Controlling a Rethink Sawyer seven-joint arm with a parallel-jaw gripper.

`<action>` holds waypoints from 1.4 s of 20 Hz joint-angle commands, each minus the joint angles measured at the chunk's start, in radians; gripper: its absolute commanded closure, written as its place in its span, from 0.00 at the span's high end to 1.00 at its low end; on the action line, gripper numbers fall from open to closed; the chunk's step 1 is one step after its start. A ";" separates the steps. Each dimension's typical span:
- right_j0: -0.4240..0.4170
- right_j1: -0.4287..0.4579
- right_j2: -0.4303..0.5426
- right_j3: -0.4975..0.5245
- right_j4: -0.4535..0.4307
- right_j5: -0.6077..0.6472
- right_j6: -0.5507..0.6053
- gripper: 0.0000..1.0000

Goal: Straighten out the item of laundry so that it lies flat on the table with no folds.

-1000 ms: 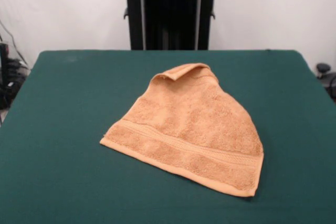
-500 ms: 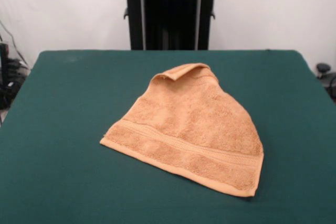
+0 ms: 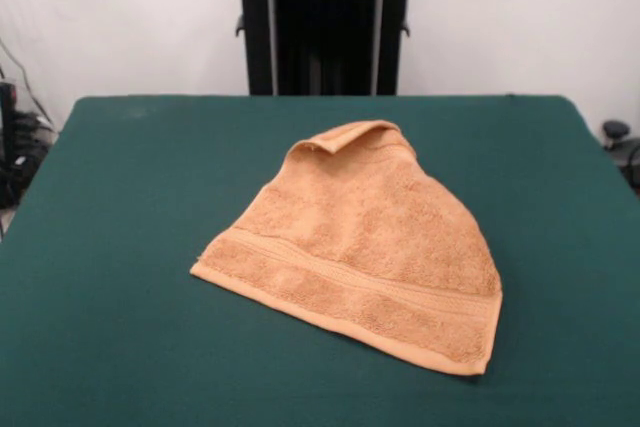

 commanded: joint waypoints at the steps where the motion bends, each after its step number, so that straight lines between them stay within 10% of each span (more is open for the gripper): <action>1: 0.004 0.091 0.088 0.245 -0.008 -0.098 -0.066 1.00; 28: -0.060 0.244 0.162 0.384 -0.072 -0.422 -0.080 1.00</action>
